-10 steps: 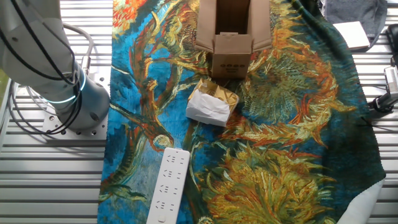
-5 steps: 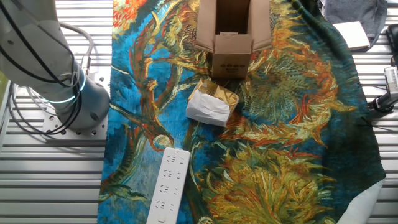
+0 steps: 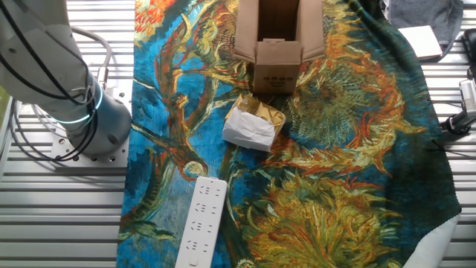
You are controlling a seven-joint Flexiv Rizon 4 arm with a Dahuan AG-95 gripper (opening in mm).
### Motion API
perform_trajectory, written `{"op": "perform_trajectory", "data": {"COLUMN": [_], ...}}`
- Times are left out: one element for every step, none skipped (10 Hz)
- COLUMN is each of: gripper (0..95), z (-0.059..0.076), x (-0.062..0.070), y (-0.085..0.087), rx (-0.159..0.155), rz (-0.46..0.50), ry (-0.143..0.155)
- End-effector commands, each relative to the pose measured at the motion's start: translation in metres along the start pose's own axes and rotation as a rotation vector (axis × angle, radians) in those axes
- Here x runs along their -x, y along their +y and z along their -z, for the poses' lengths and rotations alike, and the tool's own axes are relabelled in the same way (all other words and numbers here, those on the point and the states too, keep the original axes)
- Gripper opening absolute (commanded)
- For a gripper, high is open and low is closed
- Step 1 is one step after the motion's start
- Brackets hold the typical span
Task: Cover the box
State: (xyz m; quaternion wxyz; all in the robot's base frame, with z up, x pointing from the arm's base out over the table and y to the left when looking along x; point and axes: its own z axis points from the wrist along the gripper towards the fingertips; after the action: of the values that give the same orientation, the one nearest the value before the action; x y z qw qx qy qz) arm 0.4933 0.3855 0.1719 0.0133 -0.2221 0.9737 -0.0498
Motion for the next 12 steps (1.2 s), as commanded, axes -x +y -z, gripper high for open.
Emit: {"op": "perform_trajectory", "data": {"gripper": [38.0,38.0,38.0,38.0,38.0,38.0,19.0,19.0,19.0,19.0,19.0,19.0], "z": [-0.003,-0.005,-0.007,-0.009,-0.009,-0.008,-0.007,-0.005,-0.004,-0.004,-0.004,-0.002], "x": [-0.001,-0.001,-0.001,-0.001,-0.001,-0.002,-0.003,-0.004,-0.006,-0.007,-0.009,-0.011], "y": [0.0,0.0,0.0,-0.001,-0.001,-0.002,-0.003,-0.005,-0.008,-0.011,-0.014,-0.014], "rx": [-0.004,-0.003,-0.005,-0.015,-0.032,-0.059,-0.08,-0.094,-0.101,-0.103,-0.099,-0.087], "rz": [-0.002,-0.003,0.0,0.014,0.031,0.053,0.072,0.084,0.093,0.099,0.104,0.091], "ry": [0.0,-0.002,-0.004,0.0,0.007,0.014,0.019,0.024,0.028,0.03,0.025,0.021]}}
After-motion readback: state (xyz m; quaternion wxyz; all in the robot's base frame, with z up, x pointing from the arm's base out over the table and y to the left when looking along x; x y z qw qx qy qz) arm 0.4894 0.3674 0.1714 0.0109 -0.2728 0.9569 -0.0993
